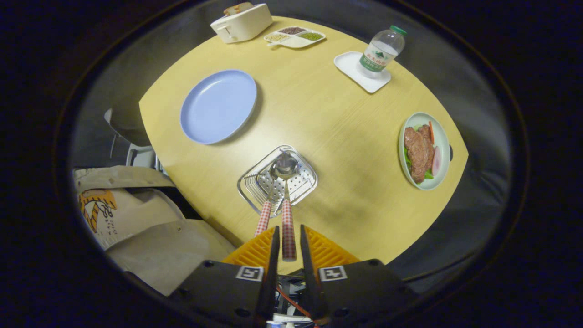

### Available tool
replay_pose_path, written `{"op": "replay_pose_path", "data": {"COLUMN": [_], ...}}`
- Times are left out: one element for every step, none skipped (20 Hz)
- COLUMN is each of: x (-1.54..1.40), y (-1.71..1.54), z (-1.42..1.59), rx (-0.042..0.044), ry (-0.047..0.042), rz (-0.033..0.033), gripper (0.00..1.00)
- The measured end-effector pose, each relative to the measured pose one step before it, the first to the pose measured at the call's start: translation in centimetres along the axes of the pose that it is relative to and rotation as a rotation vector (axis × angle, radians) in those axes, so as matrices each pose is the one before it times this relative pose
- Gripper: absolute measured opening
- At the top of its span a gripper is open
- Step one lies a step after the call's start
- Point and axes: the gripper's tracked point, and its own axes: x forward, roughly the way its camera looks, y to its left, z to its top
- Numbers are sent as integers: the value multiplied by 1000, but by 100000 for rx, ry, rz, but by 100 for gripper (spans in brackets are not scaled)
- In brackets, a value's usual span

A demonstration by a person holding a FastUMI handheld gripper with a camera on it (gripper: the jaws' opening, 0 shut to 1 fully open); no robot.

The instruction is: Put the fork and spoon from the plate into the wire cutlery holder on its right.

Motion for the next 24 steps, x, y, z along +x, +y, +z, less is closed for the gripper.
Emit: {"op": "replay_pose_path", "data": {"x": [-337, -308, -400, -451, -426, -470, -447, -345, -491, -543, -546, -539, -419, -407, -421, -418, -458, -681, -381, -306, -482, -393, -886, -700], "y": [119, 151, 109, 267, 404, 471, 538, 346, 454, 417, 409, 415, 419, 289, 219, 500, 511, 950, 680, 231, 356, 643, 695, 718], "z": [541, 578, 656, 719, 760, 781, 884, 1035, 951, 864, 659, 621, 801, 973, 1307, 1021, 792, 446, 388, 513, 176, 352, 1139, 1770], "rx": [2108, 2431, 2348, 2866, 3261, 3550, 3039, 2299, 1374, 1137, 1086, 1210, 1422, 1884, 1706, 1580, 2816, 3487, 3081, 2440, 1704, 1612, 1692, -278], "ry": [-2918, -3381, -3939, -4589, -5159, -5886, -6310, -7391, -7333, -6794, -5705, -6093, -6401, -7761, -9769, -8163, -6979, -5686, -4930, -5116, -4340, -4218, -7780, -9311], "rz": [659, 529, -149, 88, 215, 27, -121, -1053, -929, -1623, -1532, -2358, -2319, -3263, -3426, -2786, -2259, -850, -1302, -2553, -2512, -1194, -1593, -1019], "gripper": [51, 65, 80, 95, 95, 95, 95, 95, 95, 95, 96, 96, 96, 97, 97, 97, 97, 97, 97, 96, 96, 96, 96, 96]}}
